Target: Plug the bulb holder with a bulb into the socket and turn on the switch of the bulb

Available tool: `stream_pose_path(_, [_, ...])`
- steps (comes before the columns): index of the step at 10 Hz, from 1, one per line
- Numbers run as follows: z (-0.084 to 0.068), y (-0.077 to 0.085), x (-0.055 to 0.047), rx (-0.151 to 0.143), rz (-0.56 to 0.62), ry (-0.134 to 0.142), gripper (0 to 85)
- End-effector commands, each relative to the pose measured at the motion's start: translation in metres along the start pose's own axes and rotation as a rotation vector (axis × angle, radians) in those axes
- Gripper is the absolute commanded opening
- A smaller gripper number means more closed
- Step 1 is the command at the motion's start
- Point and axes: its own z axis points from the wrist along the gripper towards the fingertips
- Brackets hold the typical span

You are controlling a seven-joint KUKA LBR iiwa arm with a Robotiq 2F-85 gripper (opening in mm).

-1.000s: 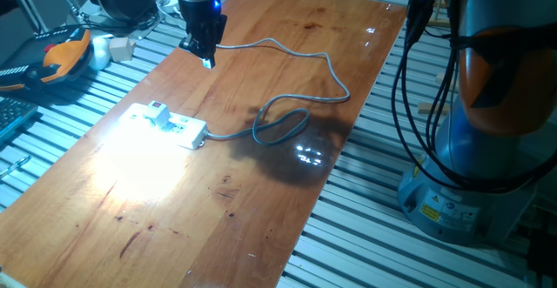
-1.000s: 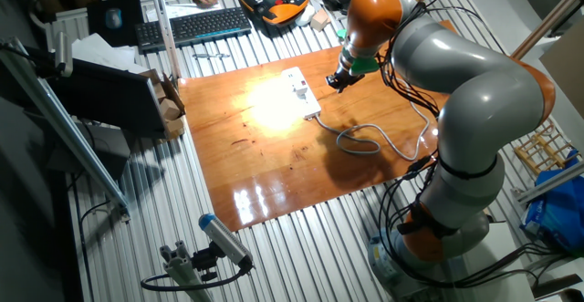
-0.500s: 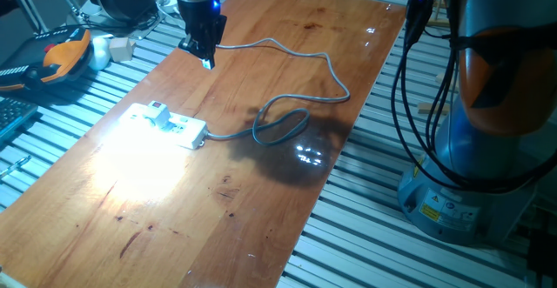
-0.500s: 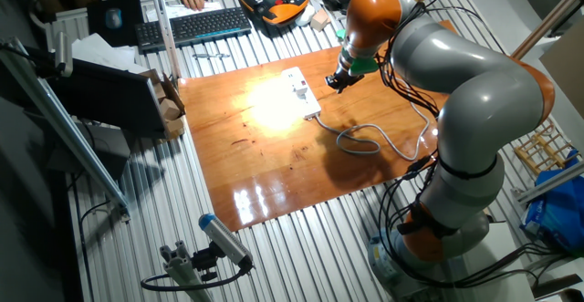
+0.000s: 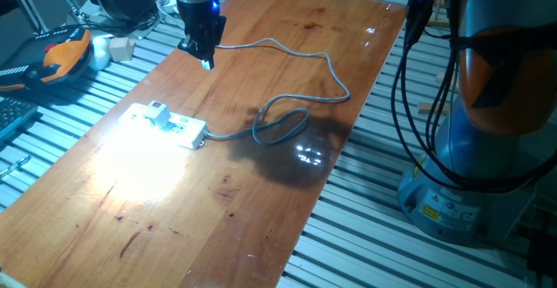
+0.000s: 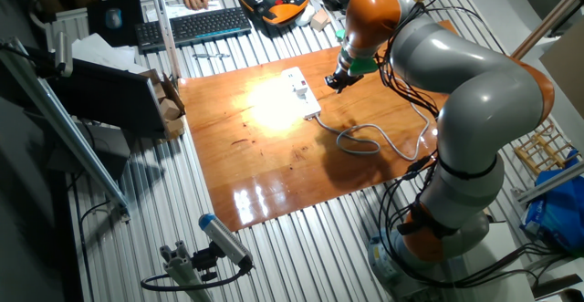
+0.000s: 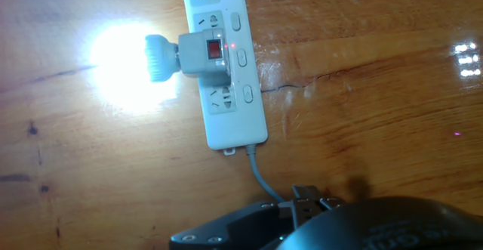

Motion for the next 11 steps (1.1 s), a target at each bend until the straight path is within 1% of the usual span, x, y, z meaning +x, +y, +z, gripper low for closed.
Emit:
stream_pose_path(1, [0.0000, 0.0002, -0.0001, 0.000, 0.000, 0.000, 0.0])
stream_pose_path(11, [0.0008, 0.0022, -0.0016, 0.001, -0.003, -0.005, 0.0])
